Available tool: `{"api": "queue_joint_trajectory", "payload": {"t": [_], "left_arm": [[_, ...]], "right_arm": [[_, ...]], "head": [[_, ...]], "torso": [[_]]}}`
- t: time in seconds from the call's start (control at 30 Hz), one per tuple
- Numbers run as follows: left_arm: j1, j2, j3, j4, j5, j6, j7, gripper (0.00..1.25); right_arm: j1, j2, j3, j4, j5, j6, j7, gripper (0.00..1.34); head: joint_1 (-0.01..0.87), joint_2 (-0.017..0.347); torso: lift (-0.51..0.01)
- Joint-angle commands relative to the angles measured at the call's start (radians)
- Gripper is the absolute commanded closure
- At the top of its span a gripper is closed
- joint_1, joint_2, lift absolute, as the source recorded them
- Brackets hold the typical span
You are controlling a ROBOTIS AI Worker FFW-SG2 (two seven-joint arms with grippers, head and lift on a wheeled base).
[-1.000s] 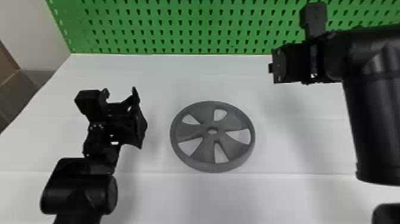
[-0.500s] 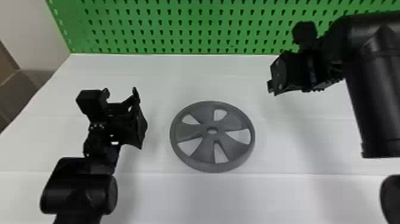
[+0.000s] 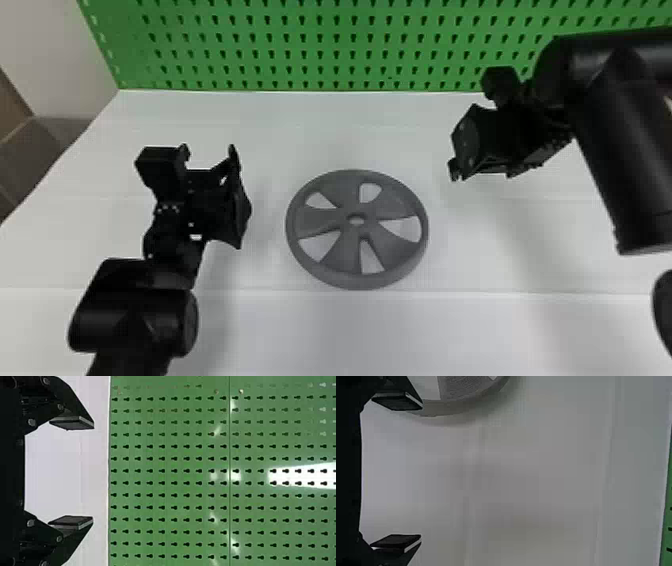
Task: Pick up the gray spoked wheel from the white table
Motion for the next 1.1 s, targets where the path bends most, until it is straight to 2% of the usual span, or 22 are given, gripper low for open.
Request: {"api": "queue_joint_trajectory", "payload": {"t": [0.0,0.27,0.4,0.63,1.07], "left_arm": [[-0.005,0.003,-0.008,0.000,-0.007,0.002,0.000,0.41],[-0.009,0.005,-0.018,0.002,-0.011,0.009,0.000,0.41],[-0.011,0.006,-0.022,0.002,-0.011,0.019,0.000,0.41],[-0.019,0.011,-0.036,0.002,-0.013,0.026,0.000,0.41],[-0.020,0.011,-0.038,0.002,-0.011,0.026,0.000,0.41]], "right_arm": [[-0.025,-0.012,0.016,0.049,-0.024,0.002,0.000,0.12],[-0.063,-0.043,0.066,0.135,-0.092,0.002,0.003,0.12],[-0.069,-0.049,0.066,0.154,-0.098,0.002,0.006,0.12],[-0.079,-0.061,0.065,0.206,-0.123,0.002,0.066,0.12],[-0.069,-0.055,0.069,0.210,-0.103,0.002,0.066,0.12]], "head": [[0.782,0.057],[0.782,0.057],[0.782,0.057],[0.782,0.057],[0.782,0.057]], "torso": [[-0.097],[-0.097],[-0.097],[-0.097],[-0.097]]}}
